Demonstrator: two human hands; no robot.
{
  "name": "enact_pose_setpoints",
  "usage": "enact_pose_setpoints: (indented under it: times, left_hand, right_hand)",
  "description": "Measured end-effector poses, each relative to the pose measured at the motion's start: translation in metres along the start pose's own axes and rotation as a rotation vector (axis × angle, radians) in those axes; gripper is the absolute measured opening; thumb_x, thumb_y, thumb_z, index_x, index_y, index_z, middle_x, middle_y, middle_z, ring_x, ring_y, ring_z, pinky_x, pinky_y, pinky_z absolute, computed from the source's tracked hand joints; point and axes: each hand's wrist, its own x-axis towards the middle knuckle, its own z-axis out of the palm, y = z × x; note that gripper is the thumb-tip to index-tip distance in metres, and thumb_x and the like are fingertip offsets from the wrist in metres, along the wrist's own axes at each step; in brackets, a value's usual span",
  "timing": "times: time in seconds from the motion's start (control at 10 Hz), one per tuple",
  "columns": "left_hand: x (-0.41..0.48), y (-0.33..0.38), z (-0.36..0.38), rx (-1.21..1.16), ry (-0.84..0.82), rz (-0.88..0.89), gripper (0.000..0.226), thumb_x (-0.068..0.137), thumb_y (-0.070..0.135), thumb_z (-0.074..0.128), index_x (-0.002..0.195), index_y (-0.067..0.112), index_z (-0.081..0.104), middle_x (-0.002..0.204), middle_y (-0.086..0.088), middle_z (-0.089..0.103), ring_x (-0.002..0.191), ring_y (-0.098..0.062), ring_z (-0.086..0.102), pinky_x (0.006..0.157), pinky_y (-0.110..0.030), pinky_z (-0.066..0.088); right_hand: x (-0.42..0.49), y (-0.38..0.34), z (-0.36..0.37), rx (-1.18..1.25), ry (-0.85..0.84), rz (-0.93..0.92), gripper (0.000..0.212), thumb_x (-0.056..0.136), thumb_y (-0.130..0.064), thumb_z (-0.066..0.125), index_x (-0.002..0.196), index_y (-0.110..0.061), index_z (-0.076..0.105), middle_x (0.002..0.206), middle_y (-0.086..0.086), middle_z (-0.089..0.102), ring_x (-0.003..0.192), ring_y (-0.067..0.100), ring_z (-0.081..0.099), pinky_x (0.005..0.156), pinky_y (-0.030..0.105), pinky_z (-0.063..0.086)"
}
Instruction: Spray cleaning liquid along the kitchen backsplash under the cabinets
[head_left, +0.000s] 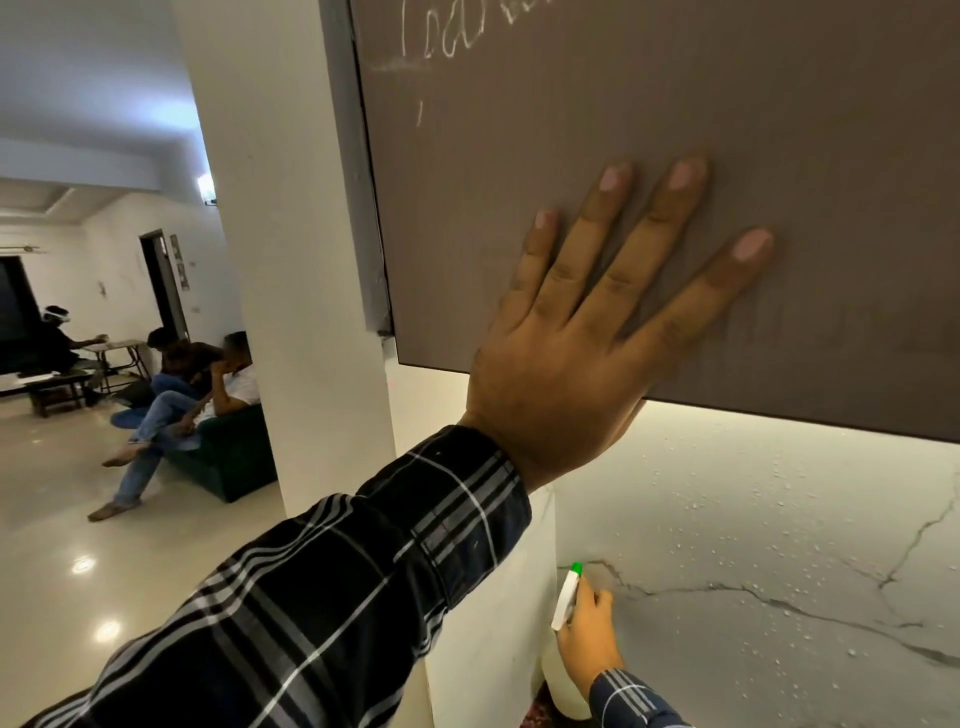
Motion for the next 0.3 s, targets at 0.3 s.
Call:
enact_pose_setpoints:
  times: [0.3]
  left_hand:
    - [0.006,0.0,-0.008,0.021,-0.021,0.029,0.071,0.095,0.032,0.077,0.152,0.022,0.036,0.158,-0.013,0.027,0.148,-0.039,0.032,0.123,-0.056,0.029]
  right_hand:
    - [-0.028,-0.008,-0.026,-0.004,-0.032,0.12,0.098,0.088,-0.014,0.073,0.157,-0.005,0.004,0.151,0.019,0.029,0.131,0.033,0.051,0.112,0.039,0.041]
